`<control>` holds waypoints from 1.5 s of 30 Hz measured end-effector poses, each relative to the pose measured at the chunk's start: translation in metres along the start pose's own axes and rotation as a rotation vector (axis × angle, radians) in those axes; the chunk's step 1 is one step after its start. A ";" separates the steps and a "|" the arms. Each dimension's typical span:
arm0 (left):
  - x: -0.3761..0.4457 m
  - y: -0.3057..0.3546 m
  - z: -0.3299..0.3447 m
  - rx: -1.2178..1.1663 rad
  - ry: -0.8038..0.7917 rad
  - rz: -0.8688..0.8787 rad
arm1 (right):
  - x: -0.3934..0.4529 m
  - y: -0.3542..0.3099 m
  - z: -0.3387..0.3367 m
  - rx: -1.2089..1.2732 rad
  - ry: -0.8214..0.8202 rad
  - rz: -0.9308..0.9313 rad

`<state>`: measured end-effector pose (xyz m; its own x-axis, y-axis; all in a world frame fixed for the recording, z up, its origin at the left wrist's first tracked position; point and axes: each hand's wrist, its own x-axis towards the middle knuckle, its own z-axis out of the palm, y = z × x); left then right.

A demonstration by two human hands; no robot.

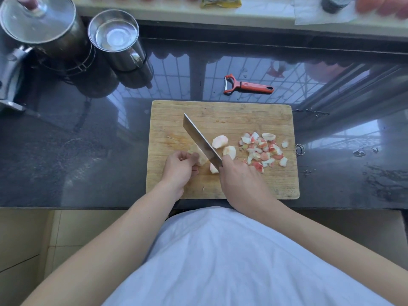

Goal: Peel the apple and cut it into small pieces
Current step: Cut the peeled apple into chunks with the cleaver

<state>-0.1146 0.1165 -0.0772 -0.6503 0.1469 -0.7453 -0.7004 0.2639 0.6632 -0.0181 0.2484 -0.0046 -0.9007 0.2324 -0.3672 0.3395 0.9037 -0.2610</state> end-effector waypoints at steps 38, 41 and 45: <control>-0.002 0.009 0.002 0.196 0.048 0.041 | -0.013 -0.011 0.001 0.013 -0.070 0.042; -0.001 0.009 -0.001 0.190 0.021 0.037 | -0.017 -0.016 0.002 0.029 -0.047 0.052; 0.004 0.009 -0.003 0.180 0.001 0.028 | -0.021 -0.021 0.008 -0.009 -0.049 0.066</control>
<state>-0.1245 0.1162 -0.0736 -0.6692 0.1557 -0.7266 -0.6179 0.4264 0.6605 -0.0044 0.2214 0.0015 -0.8620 0.2743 -0.4264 0.3953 0.8902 -0.2265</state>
